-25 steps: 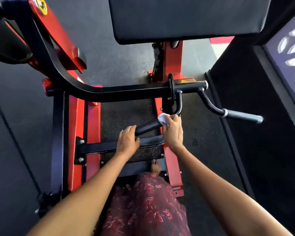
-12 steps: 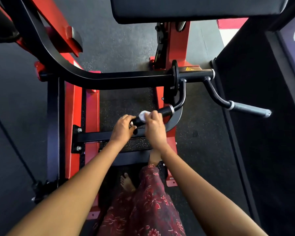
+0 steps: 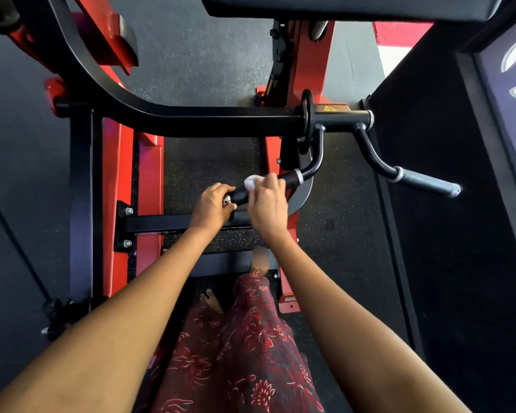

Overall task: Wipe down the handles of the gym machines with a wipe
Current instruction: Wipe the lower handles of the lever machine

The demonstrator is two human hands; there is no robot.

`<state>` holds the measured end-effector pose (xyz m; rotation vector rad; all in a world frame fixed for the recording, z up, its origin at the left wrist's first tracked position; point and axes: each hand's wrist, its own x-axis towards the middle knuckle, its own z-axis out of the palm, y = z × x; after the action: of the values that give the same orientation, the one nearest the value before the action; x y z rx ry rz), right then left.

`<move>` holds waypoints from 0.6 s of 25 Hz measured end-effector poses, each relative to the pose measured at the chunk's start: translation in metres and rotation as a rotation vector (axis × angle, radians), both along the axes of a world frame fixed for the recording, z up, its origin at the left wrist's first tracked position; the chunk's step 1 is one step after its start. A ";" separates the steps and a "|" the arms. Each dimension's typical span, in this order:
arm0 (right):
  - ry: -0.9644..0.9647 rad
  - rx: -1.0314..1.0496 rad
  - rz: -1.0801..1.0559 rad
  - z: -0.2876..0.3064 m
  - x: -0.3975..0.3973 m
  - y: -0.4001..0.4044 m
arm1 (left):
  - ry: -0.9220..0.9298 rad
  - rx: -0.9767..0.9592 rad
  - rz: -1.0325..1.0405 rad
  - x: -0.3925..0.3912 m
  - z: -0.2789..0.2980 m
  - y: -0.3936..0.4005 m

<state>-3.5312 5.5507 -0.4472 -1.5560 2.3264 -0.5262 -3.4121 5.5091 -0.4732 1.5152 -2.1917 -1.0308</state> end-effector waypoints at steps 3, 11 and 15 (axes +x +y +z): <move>0.025 0.005 0.225 -0.006 0.006 0.015 | 0.001 -0.003 -0.003 -0.001 0.002 0.001; 0.057 0.068 -0.123 0.003 -0.033 -0.004 | -0.029 0.068 -0.006 0.001 0.003 -0.004; 0.062 0.063 0.172 -0.001 -0.033 0.019 | -0.027 0.053 -0.003 0.000 0.003 -0.003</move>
<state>-3.5646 5.5699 -0.4481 -1.7444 2.2036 -0.3647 -3.4121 5.5065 -0.4705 1.5577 -2.2027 -1.0834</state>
